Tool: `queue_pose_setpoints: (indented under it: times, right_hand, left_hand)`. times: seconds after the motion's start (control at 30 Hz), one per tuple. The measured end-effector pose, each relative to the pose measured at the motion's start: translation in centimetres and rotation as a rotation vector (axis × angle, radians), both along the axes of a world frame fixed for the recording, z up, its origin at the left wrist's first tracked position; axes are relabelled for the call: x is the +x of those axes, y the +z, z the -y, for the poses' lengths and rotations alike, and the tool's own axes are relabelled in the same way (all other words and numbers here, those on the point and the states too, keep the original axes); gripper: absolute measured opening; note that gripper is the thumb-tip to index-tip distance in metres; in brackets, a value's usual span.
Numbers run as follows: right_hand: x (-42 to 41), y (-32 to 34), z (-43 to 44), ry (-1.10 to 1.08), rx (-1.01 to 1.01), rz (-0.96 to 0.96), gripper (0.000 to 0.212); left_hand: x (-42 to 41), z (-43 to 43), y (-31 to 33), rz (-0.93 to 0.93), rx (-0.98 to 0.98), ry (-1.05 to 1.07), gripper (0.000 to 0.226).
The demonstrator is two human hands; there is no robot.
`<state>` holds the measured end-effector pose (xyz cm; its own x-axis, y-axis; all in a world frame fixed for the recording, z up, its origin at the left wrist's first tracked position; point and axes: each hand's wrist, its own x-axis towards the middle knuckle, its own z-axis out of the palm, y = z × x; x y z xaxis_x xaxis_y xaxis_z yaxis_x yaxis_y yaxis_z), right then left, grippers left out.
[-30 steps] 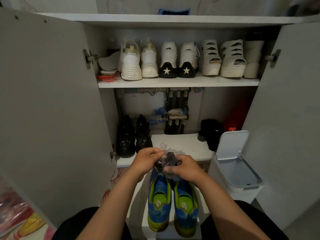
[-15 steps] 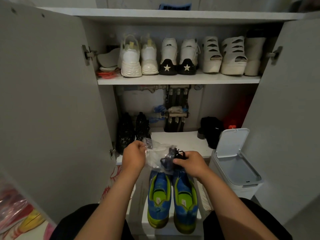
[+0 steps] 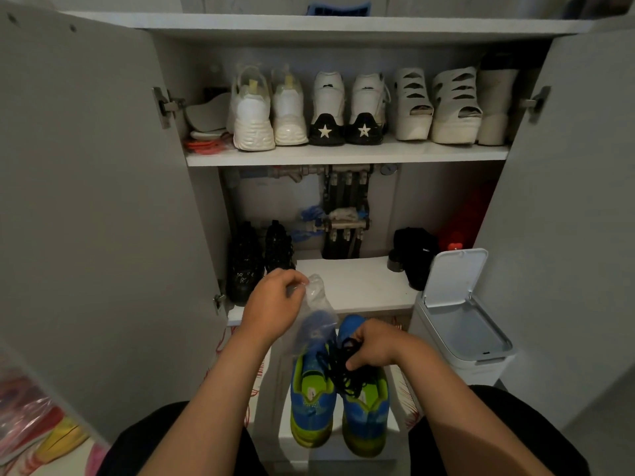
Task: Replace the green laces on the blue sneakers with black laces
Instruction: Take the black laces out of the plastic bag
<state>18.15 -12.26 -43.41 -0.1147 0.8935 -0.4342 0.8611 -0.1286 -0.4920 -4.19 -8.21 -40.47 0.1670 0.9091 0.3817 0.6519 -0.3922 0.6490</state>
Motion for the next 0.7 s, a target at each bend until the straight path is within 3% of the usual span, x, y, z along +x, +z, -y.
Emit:
queue_pose_setpoints:
  times: [0.1,0.27,0.33,0.57,0.67,0.7]
  right_hand:
    - [0.6,0.8,-0.1,-0.093,0.130,-0.063,0.025]
    - [0.0,2.4,-0.2,-0.236,0.280,-0.576,0.056]
    - [-0.1,2.6,0.0,-0.245,0.270,-0.697,0.056]
    - [2.4,4.3,1.1,-0.337,0.390,-0.807,0.033]
    - [4.7,4.9,1.7,-0.383,0.405,-0.901,0.026]
    - [5.6,5.0,1.9,-0.399,0.403,-0.926,0.026]
  left_hand:
    - [0.1,0.1,0.2,0.016,-0.049,-0.047,0.012]
    - [1.7,0.2,1.1,0.178,-0.116,-0.099,0.020]
    - [2.5,0.1,1.7,0.207,-0.121,-0.124,0.021]
    - [4.1,-0.5,2.4,-0.008,0.155,-0.048,0.032]
    - [6.4,-0.3,1.9,-0.088,0.084,-0.115,0.017]
    - [7.4,-0.2,1.6,-0.127,0.001,-0.161,0.029]
